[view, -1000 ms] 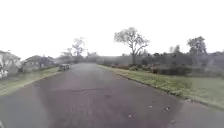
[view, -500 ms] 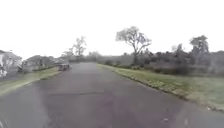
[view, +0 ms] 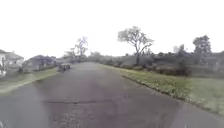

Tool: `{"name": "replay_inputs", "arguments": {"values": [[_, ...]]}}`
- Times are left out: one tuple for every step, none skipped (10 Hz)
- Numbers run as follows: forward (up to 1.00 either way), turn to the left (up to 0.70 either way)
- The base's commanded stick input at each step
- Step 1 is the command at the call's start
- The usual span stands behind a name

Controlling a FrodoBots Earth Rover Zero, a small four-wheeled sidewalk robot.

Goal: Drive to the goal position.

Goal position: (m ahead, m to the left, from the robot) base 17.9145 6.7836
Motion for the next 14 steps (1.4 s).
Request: {"name": "replay_inputs", "arguments": {"values": [[0.70, -0.02], [0.70, -0.06], [0.70, -0.32], [0.70, -0.17], [0.70, 0.00], [0.70, 0.00], [0.70, 0.00], [0.70, 0.00], [0.70, 0.00], [0.70, 0.00], [0.70, 0.00], [0.70, 0.00], [0.70, 0.00], [0.70, 0.00]]}}
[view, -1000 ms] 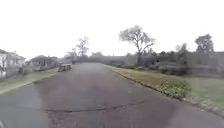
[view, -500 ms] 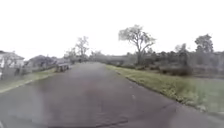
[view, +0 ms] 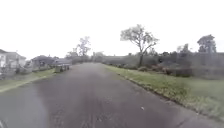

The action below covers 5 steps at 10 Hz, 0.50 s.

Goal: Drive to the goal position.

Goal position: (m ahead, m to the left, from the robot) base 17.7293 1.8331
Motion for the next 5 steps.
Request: {"name": "replay_inputs", "arguments": {"values": [[0.70, 0.00], [0.70, 0.00], [0.70, 0.00], [0.70, 0.00], [0.70, 0.00]]}}
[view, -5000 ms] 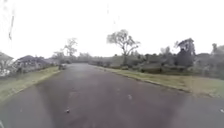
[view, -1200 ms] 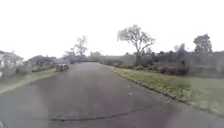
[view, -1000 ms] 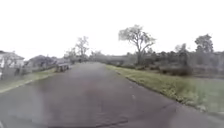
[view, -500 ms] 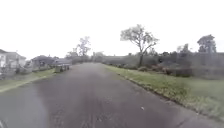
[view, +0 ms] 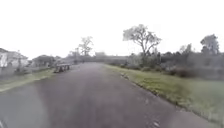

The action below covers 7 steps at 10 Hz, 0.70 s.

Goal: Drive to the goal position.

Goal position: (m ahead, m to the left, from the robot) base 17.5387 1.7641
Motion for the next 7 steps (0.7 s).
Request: {"name": "replay_inputs", "arguments": {"values": [[0.70, 0.00], [0.70, 0.00], [0.70, 0.00], [0.70, 0.00], [0.70, 0.00], [0.70, 0.00], [0.70, 0.00]]}}
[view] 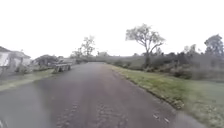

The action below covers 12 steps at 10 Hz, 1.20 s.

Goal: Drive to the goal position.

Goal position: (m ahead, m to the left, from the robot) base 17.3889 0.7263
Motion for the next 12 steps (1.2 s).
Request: {"name": "replay_inputs", "arguments": {"values": [[0.70, 0.00], [0.70, 0.00], [0.70, 0.00], [0.70, 0.00], [0.70, 0.00], [0.70, 0.00], [0.70, 0.00], [0.70, 0.00], [0.70, 0.00], [0.70, 0.00], [0.70, 0.00], [0.70, 0.00]]}}
